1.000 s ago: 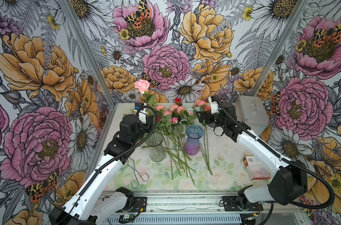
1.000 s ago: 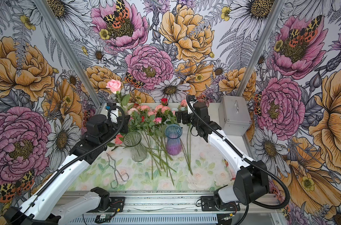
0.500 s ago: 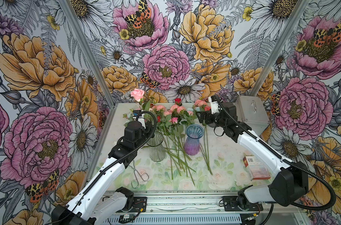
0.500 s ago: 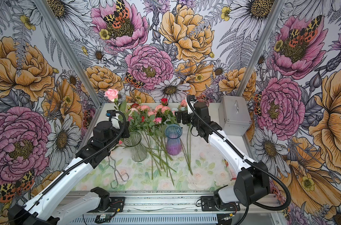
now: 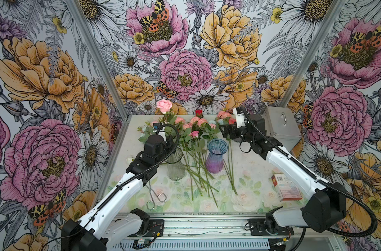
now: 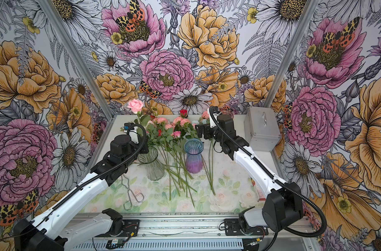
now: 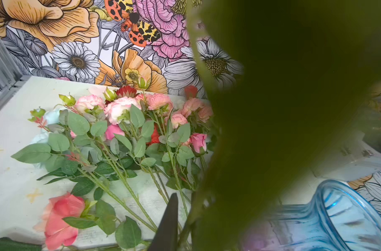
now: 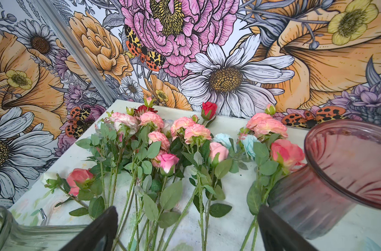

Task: Place the pink flowers into the vase
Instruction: Place the flower in the vase.

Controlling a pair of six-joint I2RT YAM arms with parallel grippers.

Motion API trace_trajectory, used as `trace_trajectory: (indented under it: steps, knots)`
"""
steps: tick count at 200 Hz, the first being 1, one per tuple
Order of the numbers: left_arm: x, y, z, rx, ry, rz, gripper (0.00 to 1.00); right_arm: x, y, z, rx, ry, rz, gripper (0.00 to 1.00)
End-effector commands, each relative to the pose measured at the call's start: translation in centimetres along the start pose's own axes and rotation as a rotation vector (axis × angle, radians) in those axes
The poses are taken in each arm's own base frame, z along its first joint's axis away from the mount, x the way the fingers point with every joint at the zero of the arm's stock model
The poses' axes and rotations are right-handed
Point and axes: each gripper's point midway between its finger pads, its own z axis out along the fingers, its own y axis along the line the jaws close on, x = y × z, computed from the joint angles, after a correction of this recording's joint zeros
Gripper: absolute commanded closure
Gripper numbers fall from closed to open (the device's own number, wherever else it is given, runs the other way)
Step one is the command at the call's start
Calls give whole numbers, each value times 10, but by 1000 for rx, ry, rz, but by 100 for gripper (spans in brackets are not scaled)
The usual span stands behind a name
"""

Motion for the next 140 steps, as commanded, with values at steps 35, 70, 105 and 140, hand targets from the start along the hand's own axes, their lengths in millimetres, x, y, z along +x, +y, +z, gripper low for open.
trace_trajectory:
  steps: [35,70,105,140]
  knots:
    - [7,1,-8,-10,1,-8,72,-3,8,-8,-25,-13,-12,1]
    - [8,0,-10,-7,4,-6,70,-1,9,-9,-26,-10,-9,1]
    - [10,0,-12,-2,9,-5,60,2,9,-9,-24,-6,-11,1]
    - [3,-8,-23,35,-6,-3,40,5,5,-9,-11,0,-1,1]
